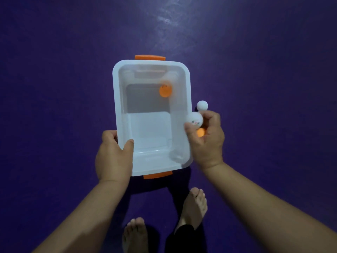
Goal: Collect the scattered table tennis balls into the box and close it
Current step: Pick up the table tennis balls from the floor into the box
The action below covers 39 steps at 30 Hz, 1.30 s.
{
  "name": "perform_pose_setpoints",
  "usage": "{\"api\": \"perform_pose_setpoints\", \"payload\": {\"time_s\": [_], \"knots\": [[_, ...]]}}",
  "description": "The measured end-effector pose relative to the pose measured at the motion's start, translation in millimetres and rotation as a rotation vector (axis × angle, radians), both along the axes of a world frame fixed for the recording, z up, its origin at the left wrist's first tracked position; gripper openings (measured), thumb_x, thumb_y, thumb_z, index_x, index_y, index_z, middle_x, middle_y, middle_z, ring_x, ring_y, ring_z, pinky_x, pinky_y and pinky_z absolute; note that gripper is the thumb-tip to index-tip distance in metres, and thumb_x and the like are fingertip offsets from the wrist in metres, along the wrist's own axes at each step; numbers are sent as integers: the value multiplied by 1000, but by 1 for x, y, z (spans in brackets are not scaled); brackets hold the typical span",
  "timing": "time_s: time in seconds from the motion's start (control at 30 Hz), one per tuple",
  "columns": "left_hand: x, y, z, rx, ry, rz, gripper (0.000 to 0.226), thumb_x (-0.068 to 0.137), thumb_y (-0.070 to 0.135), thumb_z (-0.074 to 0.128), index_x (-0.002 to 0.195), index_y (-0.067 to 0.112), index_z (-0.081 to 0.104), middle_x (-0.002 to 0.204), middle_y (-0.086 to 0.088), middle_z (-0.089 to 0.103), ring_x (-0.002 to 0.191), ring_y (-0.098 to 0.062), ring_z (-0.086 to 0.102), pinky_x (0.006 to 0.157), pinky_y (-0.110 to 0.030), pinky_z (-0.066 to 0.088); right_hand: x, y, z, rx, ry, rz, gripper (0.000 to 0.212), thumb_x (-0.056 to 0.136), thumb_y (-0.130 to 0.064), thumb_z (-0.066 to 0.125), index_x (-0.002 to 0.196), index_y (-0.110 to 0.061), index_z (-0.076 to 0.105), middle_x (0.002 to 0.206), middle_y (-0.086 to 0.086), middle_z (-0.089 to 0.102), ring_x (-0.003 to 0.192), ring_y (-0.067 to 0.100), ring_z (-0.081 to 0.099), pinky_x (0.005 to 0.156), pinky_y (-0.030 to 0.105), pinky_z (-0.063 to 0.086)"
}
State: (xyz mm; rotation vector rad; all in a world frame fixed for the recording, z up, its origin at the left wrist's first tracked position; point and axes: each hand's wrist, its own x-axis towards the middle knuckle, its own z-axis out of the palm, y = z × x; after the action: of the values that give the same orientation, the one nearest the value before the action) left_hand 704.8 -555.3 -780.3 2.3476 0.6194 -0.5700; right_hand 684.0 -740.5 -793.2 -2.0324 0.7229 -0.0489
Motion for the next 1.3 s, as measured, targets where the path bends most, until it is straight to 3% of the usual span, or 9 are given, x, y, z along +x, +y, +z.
{"api": "perform_pose_setpoints", "payload": {"time_s": [0.07,0.13,0.23,0.4,0.63,0.73,0.83,1.03,1.3], "knots": [[2,1,3,-7,9,-11,24,89,27,58,105,15,45,79,13,49,70,-18,56,60,-39,53,-4,15,8,-9,-18,187,28,73,-47,60,98,-46,47,88,-26,53,79,-3,53,68,13,44],[3,1,5,0,14,-23,24,89,26,58,107,15,46,76,14,47,71,-19,56,61,-37,51,-5,20,7,-47,-89,325,41,79,-42,57,113,-20,53,98,-18,50,87,-2,50,76,11,41],[3,2,5,9,12,-25,24,89,25,57,107,13,46,81,8,50,72,-20,53,60,-33,45,3,9,-7,-164,-175,325,37,88,-30,49,112,-2,55,106,0,53,99,14,51,87,21,42],[1,2,-1,20,-5,-10,26,89,22,58,109,12,46,88,5,52,73,-19,52,59,-31,43,36,-39,-47,-354,75,-33,26,90,-16,49,113,-11,60,115,4,56,109,21,47,91,34,42],[-4,2,-9,7,-66,14,23,90,23,57,106,14,45,89,6,51,74,-18,53,60,-32,45,50,-67,-87,-568,528,516,45,92,-12,51,136,-24,47,154,12,20,138,32,23,106,45,35],[-4,2,-6,-1,-45,-3,21,92,27,52,107,14,45,87,7,53,75,-21,56,65,-38,52,35,-70,-92,-558,653,673,45,89,-4,52,131,-21,49,147,15,24,127,39,32,92,45,44],[-2,2,8,-1,-1,-62,21,93,26,50,108,12,45,87,3,55,76,-23,56,62,-37,49,13,-72,-69,-424,645,528,47,90,-4,50,134,-20,45,130,12,36,104,31,46,79,35,44],[3,-1,75,107,51,-133,24,94,23,47,113,9,46,88,-5,58,74,-28,52,58,-34,37,-2,-33,52,-143,197,146,43,87,-22,64,127,-16,51,116,-2,56,90,11,55,82,25,48],[14,-2,226,104,6,-235,23,95,23,47,113,9,45,85,-2,55,72,-26,53,54,-32,36,-3,4,227,-184,25,215,44,84,-8,60,126,-16,52,107,-10,49,63,4,49,61,8,39]]}}
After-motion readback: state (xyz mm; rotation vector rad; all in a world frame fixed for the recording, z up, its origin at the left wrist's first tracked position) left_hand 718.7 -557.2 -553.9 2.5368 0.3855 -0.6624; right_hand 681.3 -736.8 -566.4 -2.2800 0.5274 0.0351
